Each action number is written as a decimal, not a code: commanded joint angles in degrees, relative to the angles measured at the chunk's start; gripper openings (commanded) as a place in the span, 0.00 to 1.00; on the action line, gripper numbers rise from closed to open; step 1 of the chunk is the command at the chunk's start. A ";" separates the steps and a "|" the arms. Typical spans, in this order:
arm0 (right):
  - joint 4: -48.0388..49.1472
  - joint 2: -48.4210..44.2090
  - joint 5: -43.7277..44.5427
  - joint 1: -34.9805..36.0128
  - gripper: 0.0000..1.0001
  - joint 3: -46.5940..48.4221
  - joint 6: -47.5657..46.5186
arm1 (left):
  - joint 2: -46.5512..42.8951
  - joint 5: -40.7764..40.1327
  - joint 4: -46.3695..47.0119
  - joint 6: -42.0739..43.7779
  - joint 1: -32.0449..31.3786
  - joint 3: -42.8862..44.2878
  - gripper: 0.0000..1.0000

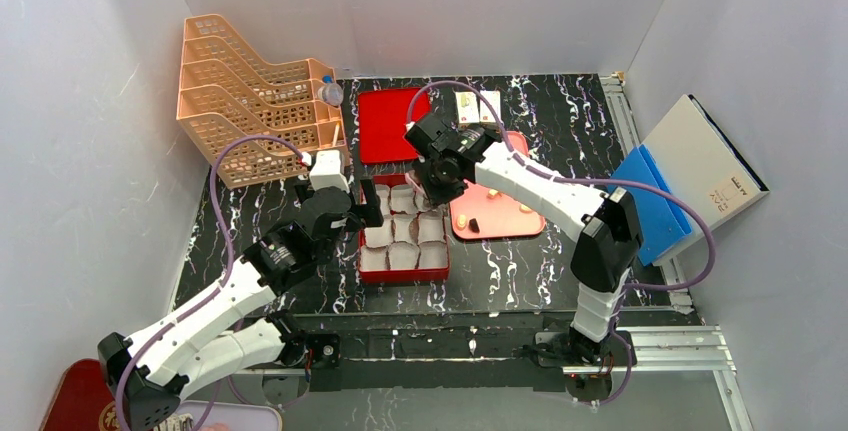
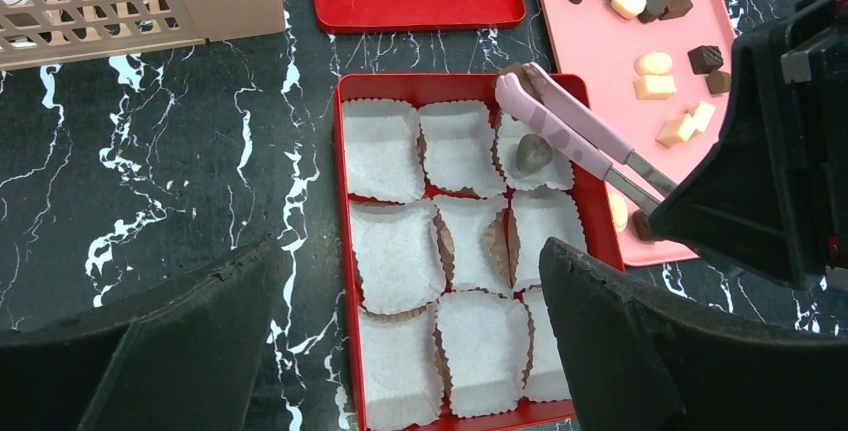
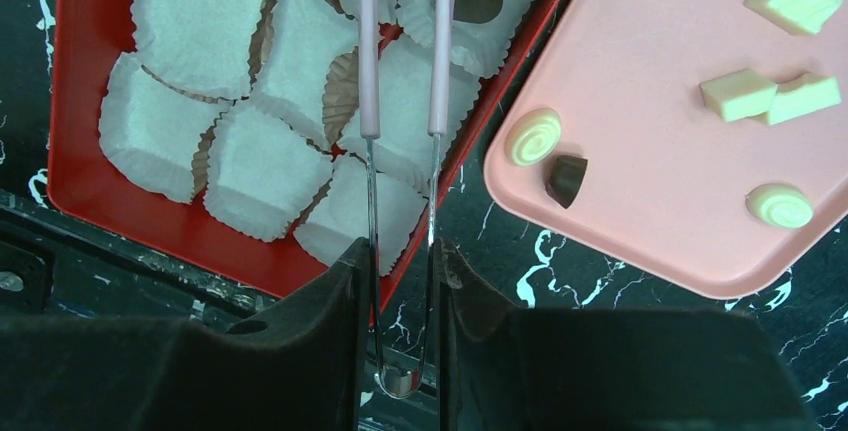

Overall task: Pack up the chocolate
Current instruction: Place the fake chocolate in the packing box, then pick up the fake chocolate from the plate.

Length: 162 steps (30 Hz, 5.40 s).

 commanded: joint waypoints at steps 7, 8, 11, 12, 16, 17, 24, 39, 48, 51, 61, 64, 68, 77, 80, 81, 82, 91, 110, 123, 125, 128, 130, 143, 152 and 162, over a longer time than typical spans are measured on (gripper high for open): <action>1.14 2.78 -1.36 1.30 0.01 5.15 -1.14 | -1.44 -2.14 -1.29 0.23 -0.13 1.57 0.99; 1.22 3.12 -1.51 1.32 0.01 5.29 -1.15 | -1.49 -2.19 -1.23 0.23 -0.13 1.52 0.99; 1.49 3.93 -1.87 1.49 0.01 5.69 -1.46 | -1.73 -2.30 -1.35 0.23 -0.18 1.48 0.98; 1.56 4.07 -2.04 1.49 0.01 5.85 -1.43 | -1.76 -2.33 -1.46 0.23 -0.12 1.46 0.98; 1.59 5.03 -2.50 1.81 0.01 6.56 -1.70 | -1.75 -2.64 -1.51 0.40 -0.11 1.35 0.98; 1.59 5.21 -2.60 1.86 0.01 6.77 -1.76 | -1.72 -2.67 -1.51 0.41 -0.07 1.31 0.98; 1.59 6.05 -2.88 2.16 0.03 7.34 -2.07 | -1.21 -2.91 -1.62 0.25 -0.12 1.21 0.98; 1.67 5.90 -2.81 2.29 0.22 6.71 -2.15 | -1.18 -2.66 -1.71 -0.20 -0.13 1.15 0.98; 1.76 5.73 -2.99 2.30 0.27 6.37 -2.18 | -1.25 -2.65 -1.91 -0.36 -0.13 1.21 0.98; 1.85 5.72 -2.95 2.30 0.29 6.30 -2.15 | -1.29 -2.64 -2.00 -0.38 -0.18 1.21 0.98; 1.96 5.72 -3.00 2.30 0.39 6.06 -2.44 | -1.02 -2.66 -2.09 -0.29 -0.06 1.38 0.98; 2.11 5.72 -2.96 2.29 0.40 5.94 -2.49 | -1.01 -2.74 -2.07 -0.29 -0.11 1.48 0.98; 2.20 5.66 -2.95 2.33 0.39 6.03 -2.42 | -1.01 -2.81 -2.27 -0.16 -0.13 1.73 0.98; 2.90 4.54 -2.46 2.30 0.05 5.65 -2.48 | -0.92 -2.73 -2.39 -0.21 -0.13 2.17 0.98; 3.01 3.99 -2.34 2.28 0.04 5.43 -2.53 | -0.83 -2.74 -2.53 -0.12 -0.11 2.48 0.98; 3.07 3.78 -2.39 2.23 0.04 5.49 -2.42 | -0.75 -2.74 -2.56 -0.12 -0.11 2.53 0.98; 3.14 3.50 -2.34 2.28 0.04 5.48 -2.40 | -0.75 -2.70 -2.56 -0.12 -0.11 2.57 0.99; 2.28 -1.01 -1.41 2.36 0.03 5.99 -1.93 | 0.58 -1.50 -2.74 -0.34 -0.10 4.54 0.98; 3.63 -23.09 17.98 2.10 0.01 -17.73 4.11 | 4.34 2.53 -2.98 -2.82 -0.11 6.90 0.98; 11.30 -20.17 22.71 -0.29 0.01 -32.71 6.83 | 4.62 4.30 0.02 -3.82 -0.08 3.58 0.98; 11.82 -18.98 22.14 -0.59 0.01 -33.35 6.95 | 4.47 4.21 0.20 -3.66 -0.13 3.17 0.98; 11.82 -17.29 20.81 -1.11 0.01 -33.94 7.56 | 4.06 4.04 0.52 -3.46 -0.13 2.39 0.98; 11.61 -16.45 20.20 -1.19 0.01 -34.20 8.29 | 3.76 3.90 0.62 -3.30 -0.08 1.84 0.99; 8.63 -12.89 18.19 -1.34 0.08 -34.25 12.23 | 2.53 3.24 -0.05 -2.35 -0.10 1.26 0.98; 7.04 -11.59 17.32 -1.75 0.23 -35.28 14.20 | 1.78 3.39 -0.31 -3.11 -0.12 0.64 0.98; 7.66 -11.08 15.58 -3.84 0.35 -36.64 14.52 | 2.16 3.17 -0.76 -2.69 -0.13 1.35 0.98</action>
